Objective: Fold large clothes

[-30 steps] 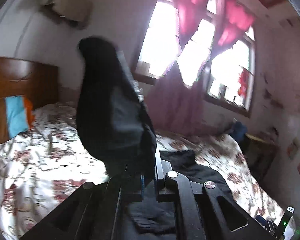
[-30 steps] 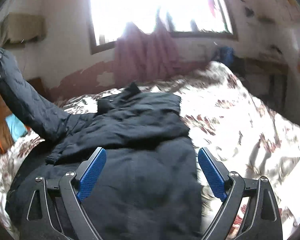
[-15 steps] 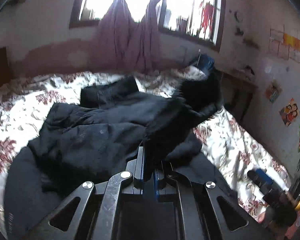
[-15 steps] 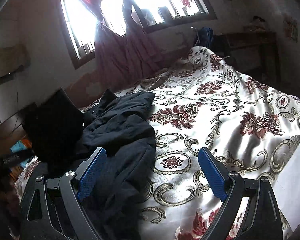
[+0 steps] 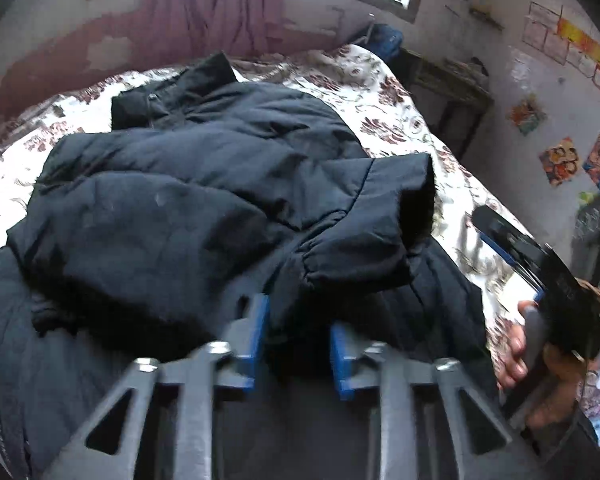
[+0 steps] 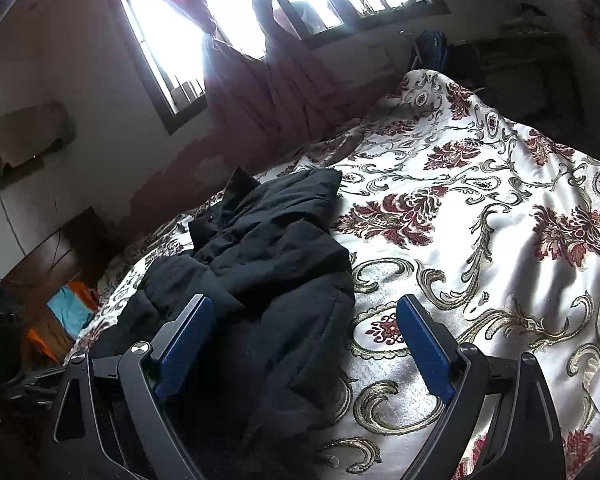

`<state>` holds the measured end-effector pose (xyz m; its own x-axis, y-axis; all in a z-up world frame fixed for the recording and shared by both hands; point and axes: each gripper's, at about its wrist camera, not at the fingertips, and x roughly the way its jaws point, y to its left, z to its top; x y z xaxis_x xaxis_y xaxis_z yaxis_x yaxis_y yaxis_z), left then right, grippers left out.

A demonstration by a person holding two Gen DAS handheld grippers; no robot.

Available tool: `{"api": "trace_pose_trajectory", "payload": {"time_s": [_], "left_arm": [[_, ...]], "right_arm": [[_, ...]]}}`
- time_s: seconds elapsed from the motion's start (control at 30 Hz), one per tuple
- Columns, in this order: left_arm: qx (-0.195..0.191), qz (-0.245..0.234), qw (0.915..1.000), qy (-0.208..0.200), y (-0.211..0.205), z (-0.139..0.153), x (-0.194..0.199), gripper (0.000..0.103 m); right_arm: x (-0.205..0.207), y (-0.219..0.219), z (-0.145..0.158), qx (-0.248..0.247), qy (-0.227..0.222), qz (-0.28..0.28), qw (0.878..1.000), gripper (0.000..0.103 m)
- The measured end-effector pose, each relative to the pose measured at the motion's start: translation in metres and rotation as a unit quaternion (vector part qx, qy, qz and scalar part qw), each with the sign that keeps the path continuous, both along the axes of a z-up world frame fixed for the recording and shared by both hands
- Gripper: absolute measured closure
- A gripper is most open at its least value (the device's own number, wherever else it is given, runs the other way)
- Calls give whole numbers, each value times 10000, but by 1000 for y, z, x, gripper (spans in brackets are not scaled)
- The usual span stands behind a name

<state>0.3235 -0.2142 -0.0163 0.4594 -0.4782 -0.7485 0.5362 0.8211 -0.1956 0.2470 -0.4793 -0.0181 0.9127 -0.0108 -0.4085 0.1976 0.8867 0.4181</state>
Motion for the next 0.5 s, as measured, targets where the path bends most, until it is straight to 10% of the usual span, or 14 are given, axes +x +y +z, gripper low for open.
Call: {"api": "trace_pose_trajectory", "payload": {"time_s": [0.03, 0.07, 0.27, 0.5], "left_arm": [[-56, 25, 10000, 30, 3, 0, -3, 18], [-144, 123, 9998, -46, 7, 1, -8, 12], [46, 1040, 9937, -423, 37, 8, -5, 11], [733, 2805, 9549, -634, 99, 4, 54, 11]], "right_arm": [[1, 2, 0, -63, 13, 3, 10000, 13], [1, 6, 2, -183, 39, 0, 9998, 13], [21, 65, 16, -2807, 289, -513, 9580, 13], [43, 110, 23, -3560, -65, 376, 9337, 13]]}}
